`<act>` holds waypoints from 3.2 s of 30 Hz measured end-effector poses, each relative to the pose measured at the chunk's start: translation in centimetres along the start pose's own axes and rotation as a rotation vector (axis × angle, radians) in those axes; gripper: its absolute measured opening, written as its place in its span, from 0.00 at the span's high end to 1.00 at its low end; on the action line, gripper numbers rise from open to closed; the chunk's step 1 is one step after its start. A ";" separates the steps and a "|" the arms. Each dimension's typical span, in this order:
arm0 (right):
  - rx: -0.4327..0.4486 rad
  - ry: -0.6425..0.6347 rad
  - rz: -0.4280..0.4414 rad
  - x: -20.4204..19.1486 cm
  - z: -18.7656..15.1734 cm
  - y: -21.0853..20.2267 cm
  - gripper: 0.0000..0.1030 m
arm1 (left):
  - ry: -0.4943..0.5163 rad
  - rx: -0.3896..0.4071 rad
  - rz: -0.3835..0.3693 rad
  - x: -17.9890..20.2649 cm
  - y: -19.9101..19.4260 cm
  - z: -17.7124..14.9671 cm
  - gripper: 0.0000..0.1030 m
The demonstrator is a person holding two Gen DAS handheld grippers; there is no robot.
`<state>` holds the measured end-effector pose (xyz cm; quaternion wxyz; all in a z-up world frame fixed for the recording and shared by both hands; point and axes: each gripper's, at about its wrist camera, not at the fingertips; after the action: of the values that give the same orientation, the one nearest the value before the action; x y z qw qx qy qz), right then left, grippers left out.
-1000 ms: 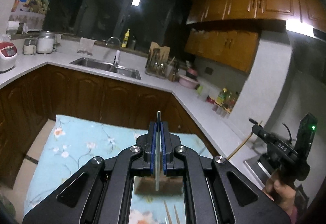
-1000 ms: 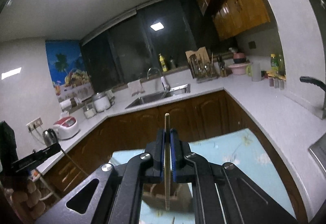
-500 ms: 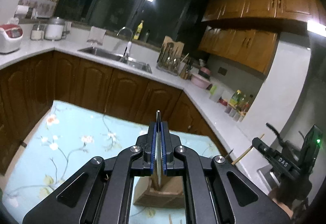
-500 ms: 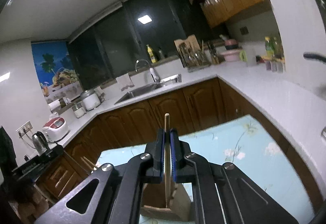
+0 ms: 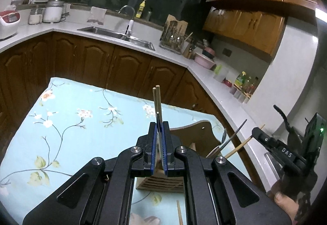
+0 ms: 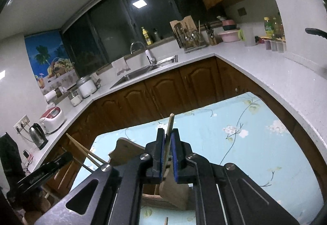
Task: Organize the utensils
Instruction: 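Open left tool releasing metal utensil while right tool releases chopstick in holder, then move both tools back down to the remaining utensils, then close left tool on the metal fork while right tool grasps a metal chopstick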
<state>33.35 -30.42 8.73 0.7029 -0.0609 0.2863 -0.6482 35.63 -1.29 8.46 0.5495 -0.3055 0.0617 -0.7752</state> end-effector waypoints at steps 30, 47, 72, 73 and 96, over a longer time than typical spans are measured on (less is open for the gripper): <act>0.079 -0.005 0.047 2.4 -3.8 -14.0 0.02 | -0.079 0.035 0.021 -1.2 -12.7 -4.1 0.04; -0.105 0.002 -0.080 6.7 -14.4 -16.1 0.02 | -0.152 -0.222 0.024 -2.1 -12.1 -16.4 0.04; -0.207 -0.013 -0.090 6.9 -16.2 -12.9 0.03 | -0.105 -0.365 -0.035 0.0 -8.1 -18.1 0.08; -0.212 -0.018 -0.092 6.9 -16.2 -12.7 0.05 | -0.103 -0.376 -0.043 0.1 -7.7 -18.1 0.10; -0.443 -0.096 -0.162 7.5 -17.4 -1.8 0.67 | -0.056 -0.638 -0.125 2.8 2.2 -19.3 0.74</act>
<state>23.33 -32.82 -7.28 0.6308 -0.2673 0.3819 -0.6203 26.42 -9.27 -6.92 0.3789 -0.4866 0.2675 -0.7404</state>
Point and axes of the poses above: each gripper's, at about its wrist camera, not at the fingertips, and y roughly the way its jaws point, x to its right, z to its top, and after that the axes turned 5 degrees about -z, right-handed
